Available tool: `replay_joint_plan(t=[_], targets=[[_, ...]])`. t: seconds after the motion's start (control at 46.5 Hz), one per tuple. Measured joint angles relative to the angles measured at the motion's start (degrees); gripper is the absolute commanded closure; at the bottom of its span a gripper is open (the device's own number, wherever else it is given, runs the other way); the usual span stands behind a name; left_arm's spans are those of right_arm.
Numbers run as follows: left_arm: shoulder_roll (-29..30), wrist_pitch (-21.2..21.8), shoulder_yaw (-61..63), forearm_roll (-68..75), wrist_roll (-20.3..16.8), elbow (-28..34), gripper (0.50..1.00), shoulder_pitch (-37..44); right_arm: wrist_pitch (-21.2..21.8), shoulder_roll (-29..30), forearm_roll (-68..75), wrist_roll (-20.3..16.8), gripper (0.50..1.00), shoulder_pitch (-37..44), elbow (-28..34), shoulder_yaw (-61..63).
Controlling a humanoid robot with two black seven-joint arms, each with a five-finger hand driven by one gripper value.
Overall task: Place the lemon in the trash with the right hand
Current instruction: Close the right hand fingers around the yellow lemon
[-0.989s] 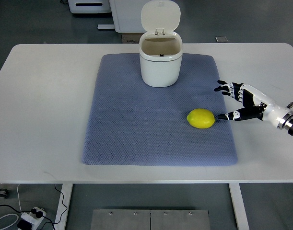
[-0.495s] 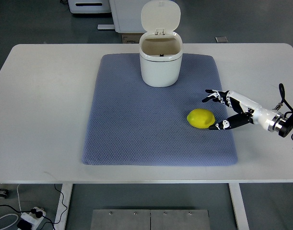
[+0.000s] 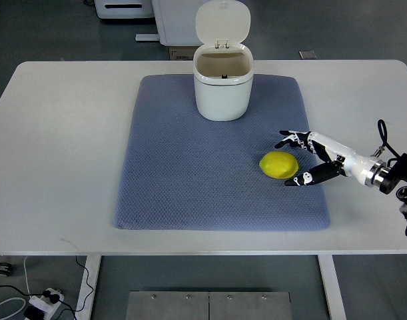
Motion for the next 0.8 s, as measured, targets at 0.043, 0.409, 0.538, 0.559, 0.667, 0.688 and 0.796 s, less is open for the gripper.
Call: replay_joint_plan(t=[0.043,0.409,0.538,0.559,0.667,0.688,0.796], targets=[[0.00,0.00,0.00,0.00,0.00,0.00,0.500,0.00,0.00,0.15,-0.09,0.05,0.500,0.00,-0.03,0.00],[0.00,0.00,0.00,0.00,0.00,0.00,0.500,0.01,-2.41,1.60,-0.24,-0.10,0.540,0.38,-0.98,-1.86],[0.00,0.00,0.00,0.00,0.00,0.00,0.500,0.01,-3.58,2.75,-0.22,-0.46,0.605,0.46,-1.79,-2.02],[0.00,0.00,0.00,0.00,0.00,0.00,0.500,0.01,-3.64,2.86,-0.21,-0.49,0.617,0.50,-1.83,-2.03],[0.00,0.00,0.00,0.00,0.00,0.00,0.500,0.01,-3.70,2.94,-0.13,-0.94,0.707,0.75,-1.88,-2.03],[0.00,0.00,0.00,0.00,0.00,0.00,0.500,0.01,-3.70,2.94,-0.12,-1.12,0.726,0.90,-1.88,-2.03],[0.00,0.00,0.00,0.00,0.00,0.00,0.500,0.01,-3.70,2.94,-0.11,-1.91,0.802,1.43,-1.89,-2.15]])
